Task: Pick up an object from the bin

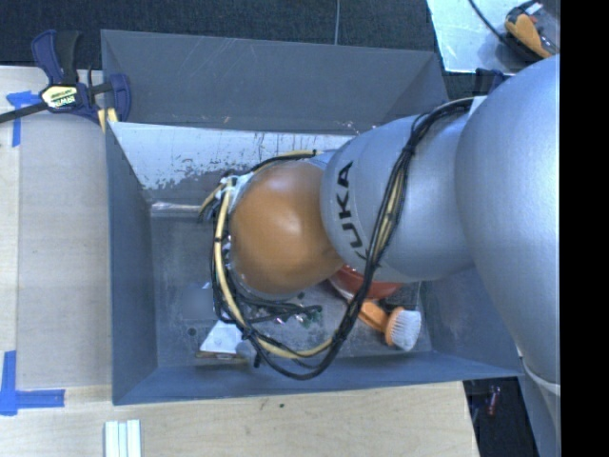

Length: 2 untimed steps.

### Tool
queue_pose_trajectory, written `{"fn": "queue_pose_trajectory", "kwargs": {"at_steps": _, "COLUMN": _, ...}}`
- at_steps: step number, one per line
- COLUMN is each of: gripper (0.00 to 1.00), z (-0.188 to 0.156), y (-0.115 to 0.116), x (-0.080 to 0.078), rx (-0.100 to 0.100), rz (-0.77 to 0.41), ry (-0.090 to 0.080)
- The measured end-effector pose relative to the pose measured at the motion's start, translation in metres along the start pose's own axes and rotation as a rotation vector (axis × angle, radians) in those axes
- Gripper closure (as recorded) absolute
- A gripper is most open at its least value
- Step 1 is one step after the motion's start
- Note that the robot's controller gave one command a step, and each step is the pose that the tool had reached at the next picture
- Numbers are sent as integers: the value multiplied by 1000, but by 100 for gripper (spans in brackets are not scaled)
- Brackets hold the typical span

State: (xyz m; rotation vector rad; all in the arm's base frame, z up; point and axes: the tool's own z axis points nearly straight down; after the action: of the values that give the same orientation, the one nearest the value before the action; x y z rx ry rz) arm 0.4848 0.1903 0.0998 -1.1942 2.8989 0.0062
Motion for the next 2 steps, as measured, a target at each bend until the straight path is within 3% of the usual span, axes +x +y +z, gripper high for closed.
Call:
{"fn": "queue_pose_trajectory", "kwargs": {"at_steps": 1, "gripper": 0, "z": 25, "y": -121, "x": -52, "rx": 6, "rz": 428, "ry": -9}}
{"fn": "queue_pose_trajectory", "kwargs": {"at_steps": 2, "gripper": 100, "z": 25, "y": -23, "x": -13, "rx": 2, "rz": -160, "ry": -9}}
